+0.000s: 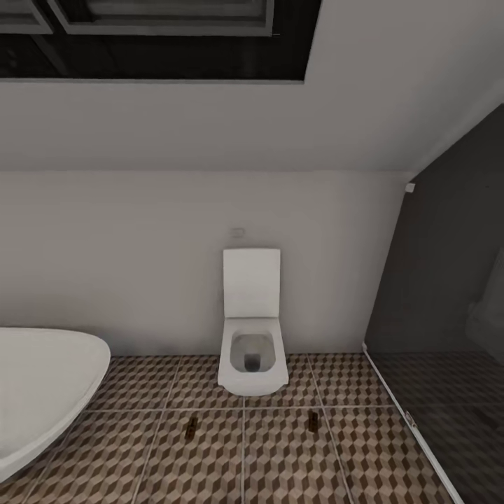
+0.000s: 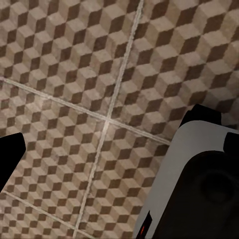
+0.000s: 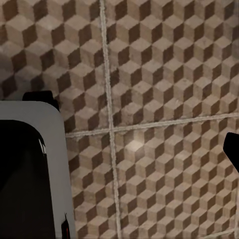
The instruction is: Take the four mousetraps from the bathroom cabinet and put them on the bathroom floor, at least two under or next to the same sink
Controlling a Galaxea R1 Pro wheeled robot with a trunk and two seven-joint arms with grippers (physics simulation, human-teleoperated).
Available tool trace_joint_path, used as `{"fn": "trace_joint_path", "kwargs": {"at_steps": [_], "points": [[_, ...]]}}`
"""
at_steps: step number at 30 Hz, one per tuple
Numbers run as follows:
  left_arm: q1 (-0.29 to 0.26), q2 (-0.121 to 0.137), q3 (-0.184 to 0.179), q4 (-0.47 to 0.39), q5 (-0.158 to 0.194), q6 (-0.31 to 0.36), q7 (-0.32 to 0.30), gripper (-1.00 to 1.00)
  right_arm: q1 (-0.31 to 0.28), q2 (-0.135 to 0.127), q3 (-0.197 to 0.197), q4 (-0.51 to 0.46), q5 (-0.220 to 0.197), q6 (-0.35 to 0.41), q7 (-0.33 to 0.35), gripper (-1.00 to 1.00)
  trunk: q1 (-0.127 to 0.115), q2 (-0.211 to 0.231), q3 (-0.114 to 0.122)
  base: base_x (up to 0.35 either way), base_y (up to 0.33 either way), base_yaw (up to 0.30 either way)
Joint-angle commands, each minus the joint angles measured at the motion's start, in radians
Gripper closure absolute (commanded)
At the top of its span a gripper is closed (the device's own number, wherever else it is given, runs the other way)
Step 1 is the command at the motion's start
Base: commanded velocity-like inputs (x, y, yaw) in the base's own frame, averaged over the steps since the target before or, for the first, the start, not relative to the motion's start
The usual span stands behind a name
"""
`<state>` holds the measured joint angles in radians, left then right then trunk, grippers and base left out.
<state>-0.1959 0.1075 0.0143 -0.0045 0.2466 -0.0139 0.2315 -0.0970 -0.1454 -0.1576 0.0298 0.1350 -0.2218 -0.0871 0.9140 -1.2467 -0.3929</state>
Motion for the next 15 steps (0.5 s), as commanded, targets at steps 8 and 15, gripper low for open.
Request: {"fn": "trace_joint_path", "kwargs": {"at_steps": [8,15], "points": [[0.001,-0.003,0.001,0.000,0.007,-0.001,0.002,-1.00,0.000,0.001,-0.008,0.002,0.014,-0.007,-0.003,-1.00,-0.031,0.056,0.024,0.000,0.000,0.000],[0.002,-0.004,0.001,0.000,0.008,-0.001,0.002,-1.00,-0.001,0.000,-0.008,0.002,0.013,-0.007,-0.003,-1.00,-0.058,0.105,0.046,0.000,0.000,0.000]]}}
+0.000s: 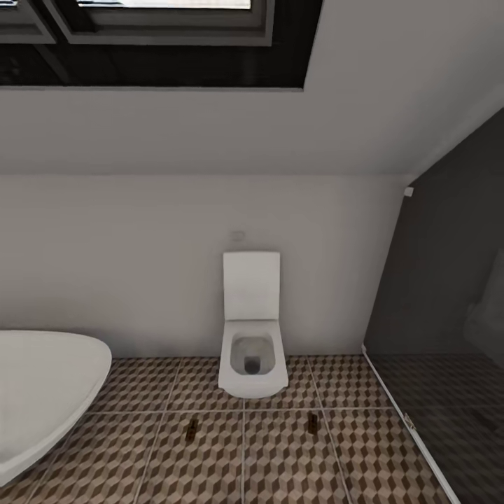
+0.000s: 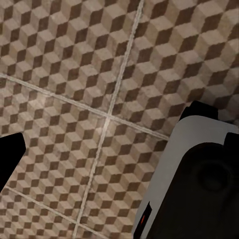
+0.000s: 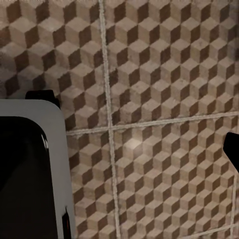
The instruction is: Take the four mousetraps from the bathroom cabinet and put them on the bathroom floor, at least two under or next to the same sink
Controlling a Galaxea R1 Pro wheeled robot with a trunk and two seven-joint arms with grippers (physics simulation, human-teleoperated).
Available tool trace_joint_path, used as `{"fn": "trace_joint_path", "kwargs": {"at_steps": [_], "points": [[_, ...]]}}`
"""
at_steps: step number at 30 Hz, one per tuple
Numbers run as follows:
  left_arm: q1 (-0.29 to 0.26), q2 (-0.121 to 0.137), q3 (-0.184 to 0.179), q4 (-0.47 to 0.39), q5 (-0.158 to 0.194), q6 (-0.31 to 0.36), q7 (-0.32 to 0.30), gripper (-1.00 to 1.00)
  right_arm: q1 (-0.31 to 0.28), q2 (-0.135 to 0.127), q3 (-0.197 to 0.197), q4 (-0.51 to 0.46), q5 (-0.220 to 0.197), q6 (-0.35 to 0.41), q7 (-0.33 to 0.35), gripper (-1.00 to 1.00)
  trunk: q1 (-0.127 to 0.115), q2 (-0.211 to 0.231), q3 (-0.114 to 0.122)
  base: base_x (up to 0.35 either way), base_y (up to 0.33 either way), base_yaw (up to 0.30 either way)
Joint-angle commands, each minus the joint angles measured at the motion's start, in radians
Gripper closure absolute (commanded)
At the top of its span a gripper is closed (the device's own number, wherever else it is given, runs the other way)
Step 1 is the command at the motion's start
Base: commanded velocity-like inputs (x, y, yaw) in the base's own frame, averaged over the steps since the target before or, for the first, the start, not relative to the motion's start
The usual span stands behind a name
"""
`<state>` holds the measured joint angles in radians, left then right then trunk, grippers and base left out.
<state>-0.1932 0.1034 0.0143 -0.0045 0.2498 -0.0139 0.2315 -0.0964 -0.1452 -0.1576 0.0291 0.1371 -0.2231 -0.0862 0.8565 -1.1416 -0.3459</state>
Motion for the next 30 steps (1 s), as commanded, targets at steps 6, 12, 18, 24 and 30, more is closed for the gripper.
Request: {"fn": "trace_joint_path", "kwargs": {"at_steps": [6,12,18,24,30], "points": [[0.003,0.001,0.001,0.000,0.006,-0.001,0.002,-1.00,-0.001,0.002,-0.008,0.003,0.011,-0.005,-0.004,-1.00,-0.023,0.042,0.018,0.000,0.000,0.000],[0.013,0.000,0.001,0.000,0.004,-0.001,0.002,-1.00,-0.001,0.003,-0.008,0.003,0.012,-0.004,-0.003,-1.00,-0.046,0.084,0.037,0.000,0.000,0.000],[0.019,-0.002,0.001,0.000,0.004,-0.001,0.002,-1.00,-0.001,0.005,-0.008,0.003,0.011,-0.004,-0.003,-1.00,-0.069,0.126,0.055,0.000,0.000,0.000],[0.034,-0.002,0.001,0.000,0.003,-0.001,0.002,-1.00,-0.001,0.008,-0.008,0.004,0.008,-0.004,-0.004,-1.00,-0.092,0.168,0.074,0.000,0.000,0.000],[0.051,-0.002,0.001,0.000,0.001,-0.001,0.002,-1.00,0.000,0.013,-0.008,0.005,0.006,-0.004,-0.004,-1.00,-0.115,0.210,0.093,0.000,0.000,0.000]]}}
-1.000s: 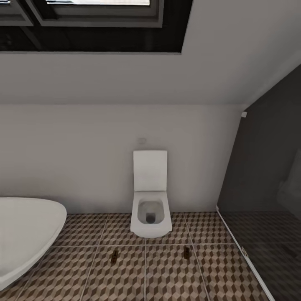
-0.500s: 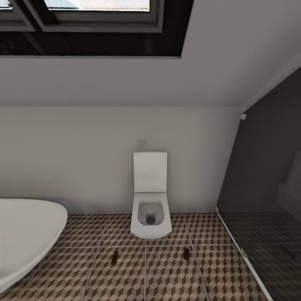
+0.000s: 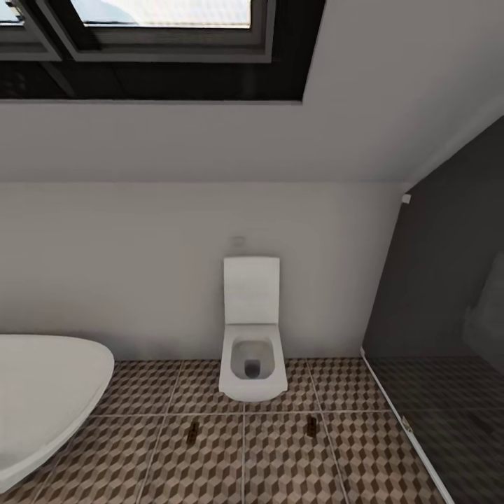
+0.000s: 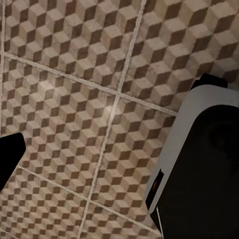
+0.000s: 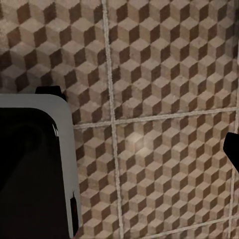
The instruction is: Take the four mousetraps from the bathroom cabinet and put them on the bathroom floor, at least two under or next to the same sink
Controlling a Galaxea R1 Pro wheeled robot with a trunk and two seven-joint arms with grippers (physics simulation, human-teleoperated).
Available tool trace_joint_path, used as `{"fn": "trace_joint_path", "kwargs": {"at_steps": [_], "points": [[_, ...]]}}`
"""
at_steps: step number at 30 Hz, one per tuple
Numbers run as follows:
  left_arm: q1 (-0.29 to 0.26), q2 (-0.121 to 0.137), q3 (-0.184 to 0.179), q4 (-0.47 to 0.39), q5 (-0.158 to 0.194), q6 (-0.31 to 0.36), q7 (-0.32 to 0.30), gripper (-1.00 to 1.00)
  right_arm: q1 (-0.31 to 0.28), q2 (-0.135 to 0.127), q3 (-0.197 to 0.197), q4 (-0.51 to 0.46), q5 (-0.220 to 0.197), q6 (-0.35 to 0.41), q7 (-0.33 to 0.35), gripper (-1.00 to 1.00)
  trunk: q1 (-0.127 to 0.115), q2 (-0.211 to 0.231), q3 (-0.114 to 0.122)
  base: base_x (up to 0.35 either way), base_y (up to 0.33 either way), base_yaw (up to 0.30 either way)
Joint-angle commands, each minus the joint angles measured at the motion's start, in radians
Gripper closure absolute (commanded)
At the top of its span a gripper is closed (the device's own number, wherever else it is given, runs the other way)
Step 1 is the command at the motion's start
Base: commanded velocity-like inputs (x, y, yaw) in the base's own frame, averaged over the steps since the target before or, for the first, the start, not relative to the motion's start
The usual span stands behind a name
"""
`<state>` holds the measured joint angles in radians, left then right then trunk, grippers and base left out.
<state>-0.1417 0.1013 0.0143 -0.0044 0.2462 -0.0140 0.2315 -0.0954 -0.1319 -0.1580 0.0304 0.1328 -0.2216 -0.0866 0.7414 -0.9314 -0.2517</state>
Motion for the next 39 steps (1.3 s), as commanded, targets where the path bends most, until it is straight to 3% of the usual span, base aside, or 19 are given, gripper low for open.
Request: {"fn": "trace_joint_path", "kwargs": {"at_steps": [1,12,39], "points": [[0.001,0.000,0.001,0.000,0.004,-0.001,0.002,-1.00,-0.001,0.000,-0.008,0.003,0.010,-0.006,-0.004,-1.00,-0.004,0.006,0.002,0.000,0.000,0.000],[0.006,0.000,0.000,0.000,0.003,-0.003,0.002,-1.00,0.003,0.002,-0.008,0.003,0.010,-0.007,-0.004,-1.00,-0.046,0.083,0.036,0.000,0.000,0.000],[0.007,0.000,0.003,-0.013,0.004,-0.065,0.003,-1.00,0.003,0.007,-0.009,0.002,0.012,0.005,-0.016,-1.00,-0.046,0.083,0.036,0.000,0.000,0.000]]}}
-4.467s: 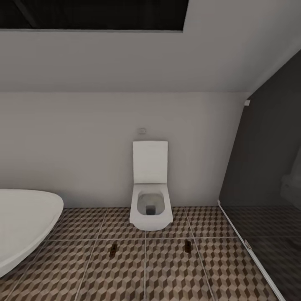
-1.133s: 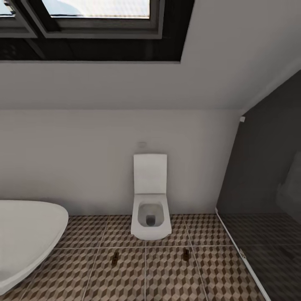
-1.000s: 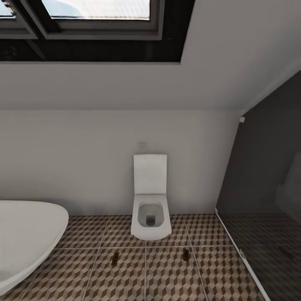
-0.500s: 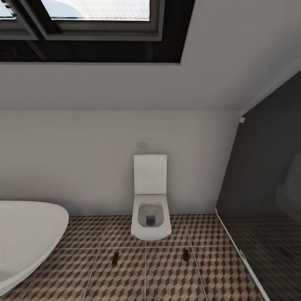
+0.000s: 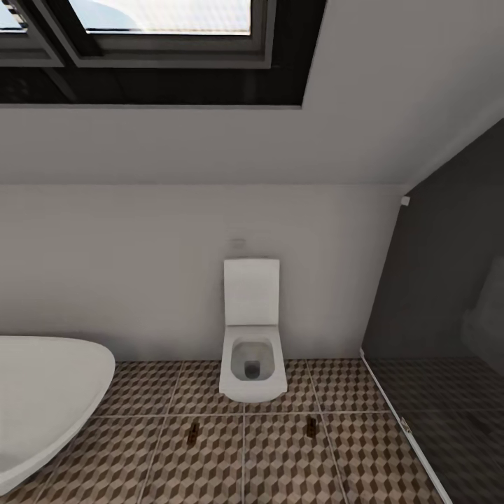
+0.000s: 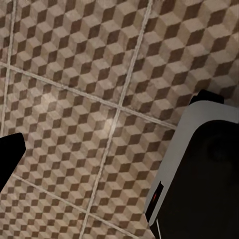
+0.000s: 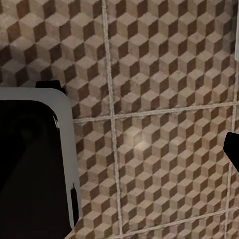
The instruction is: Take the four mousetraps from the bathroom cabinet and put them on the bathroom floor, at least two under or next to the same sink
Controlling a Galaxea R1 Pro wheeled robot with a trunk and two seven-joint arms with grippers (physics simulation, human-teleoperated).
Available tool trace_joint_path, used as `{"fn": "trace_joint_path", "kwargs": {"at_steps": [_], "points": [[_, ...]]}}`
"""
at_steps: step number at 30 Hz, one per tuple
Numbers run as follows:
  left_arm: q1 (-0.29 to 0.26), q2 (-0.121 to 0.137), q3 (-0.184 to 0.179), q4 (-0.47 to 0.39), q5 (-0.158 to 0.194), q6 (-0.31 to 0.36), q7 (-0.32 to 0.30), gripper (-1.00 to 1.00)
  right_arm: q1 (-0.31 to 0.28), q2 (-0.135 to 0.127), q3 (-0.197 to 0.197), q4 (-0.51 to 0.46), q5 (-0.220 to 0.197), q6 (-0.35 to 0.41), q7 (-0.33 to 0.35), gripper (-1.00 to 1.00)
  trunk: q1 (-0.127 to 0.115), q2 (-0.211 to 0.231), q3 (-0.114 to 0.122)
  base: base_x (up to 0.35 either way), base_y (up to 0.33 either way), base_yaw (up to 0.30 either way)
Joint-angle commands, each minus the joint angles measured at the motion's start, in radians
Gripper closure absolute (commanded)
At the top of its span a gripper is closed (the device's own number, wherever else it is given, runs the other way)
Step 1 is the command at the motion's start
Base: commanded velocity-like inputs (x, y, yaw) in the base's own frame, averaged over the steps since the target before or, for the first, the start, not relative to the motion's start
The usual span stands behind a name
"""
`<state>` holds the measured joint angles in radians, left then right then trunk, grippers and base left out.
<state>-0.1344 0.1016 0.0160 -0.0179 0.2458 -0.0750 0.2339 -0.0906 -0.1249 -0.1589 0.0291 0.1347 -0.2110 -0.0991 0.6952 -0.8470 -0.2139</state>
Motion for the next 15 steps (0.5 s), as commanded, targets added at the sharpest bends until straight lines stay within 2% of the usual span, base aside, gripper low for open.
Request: {"fn": "trace_joint_path", "kwargs": {"at_steps": [1,7,15], "points": [[-0.001,0.000,0.001,0.000,0.004,-0.004,0.001,-1.00,-0.001,0.000,-0.008,0.003,0.011,-0.005,-0.004,-1.00,0.000,-0.001,-0.001,0.000,0.000,0.000],[-0.001,-0.003,0.000,-0.006,0.003,-0.005,0.001,-1.00,-0.001,0.002,-0.007,0.001,0.015,-0.006,-0.004,-1.00,0.000,-0.001,-0.001,0.000,0.000,0.000],[-0.001,-0.002,0.002,-0.007,0.003,-0.005,0.001,-1.00,-0.001,0.028,-0.007,-0.002,0.017,-0.006,-0.004,-1.00,0.000,-0.001,-0.001,0.000,0.000,0.000]]}}
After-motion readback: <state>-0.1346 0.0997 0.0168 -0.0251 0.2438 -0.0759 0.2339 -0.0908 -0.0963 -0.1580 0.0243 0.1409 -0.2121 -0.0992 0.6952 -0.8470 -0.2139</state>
